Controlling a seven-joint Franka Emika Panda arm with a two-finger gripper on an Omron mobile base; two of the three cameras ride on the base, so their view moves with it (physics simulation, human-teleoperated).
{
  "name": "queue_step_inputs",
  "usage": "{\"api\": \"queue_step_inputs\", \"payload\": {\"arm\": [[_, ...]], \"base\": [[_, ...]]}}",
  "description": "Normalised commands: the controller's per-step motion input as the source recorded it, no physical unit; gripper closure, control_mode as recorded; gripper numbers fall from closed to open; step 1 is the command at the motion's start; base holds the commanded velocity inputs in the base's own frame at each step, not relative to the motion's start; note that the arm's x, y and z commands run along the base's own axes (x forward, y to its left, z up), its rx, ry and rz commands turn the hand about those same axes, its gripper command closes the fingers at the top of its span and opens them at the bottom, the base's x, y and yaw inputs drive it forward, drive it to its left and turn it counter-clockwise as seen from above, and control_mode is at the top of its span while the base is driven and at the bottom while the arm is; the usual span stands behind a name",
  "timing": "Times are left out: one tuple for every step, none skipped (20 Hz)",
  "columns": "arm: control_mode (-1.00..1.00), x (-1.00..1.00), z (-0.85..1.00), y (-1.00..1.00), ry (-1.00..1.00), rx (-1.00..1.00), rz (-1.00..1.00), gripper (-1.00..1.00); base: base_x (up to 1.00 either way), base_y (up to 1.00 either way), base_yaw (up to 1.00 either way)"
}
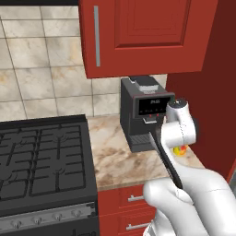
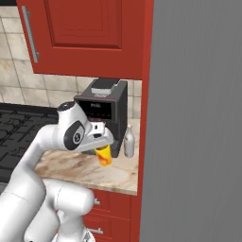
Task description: Place the microwavable item in the microwave. Then, close the microwave door and press the start button.
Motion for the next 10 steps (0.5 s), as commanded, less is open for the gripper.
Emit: {"api": "queue_step_inputs", "payload": {"arm": [[-1.00, -0.04, 0.60, 0.71, 0.10, 0.02, 0.15, 1.00], [-1.00, -0.07, 0.57, 0.73, 0.11, 0.03, 0.15, 1.00], [-1.00, -0.07, 0.49, 0.79, 0.13, 0.03, 0.13, 1.00], [-1.00, -0.03, 0.36, 0.91, 0.13, 0.03, 0.10, 1.00], [-1.00, -0.02, 0.29, 0.95, 0.13, 0.03, 0.07, 1.00], [-1.00, -0.18, 0.09, 0.80, 0.10, 0.02, 0.05, 1.00], [-1.00, -0.24, 0.00, 0.66, 0.07, 0.01, 0.03, 1.00], [-1.00, -0.22, 0.00, 0.59, 0.05, 0.00, 0.03, 1.00], [-1.00, -0.14, 0.00, 0.38, 0.03, 0.00, 0.03, 1.00], [-1.00, -0.04, -0.12, 0.31, 0.02, 0.00, 0.05, 1.00]], "base": [[0.00, 0.00, 0.00], [0.00, 0.00, 0.00], [0.00, 0.00, 0.00], [0.00, 0.00, 0.00], [0.00, 0.00, 0.00], [0.00, 0.00, 0.00], [0.00, 0.00, 0.00], [0.00, 0.00, 0.00], [0.00, 0.00, 0.00], [0.00, 0.00, 0.00]]}}
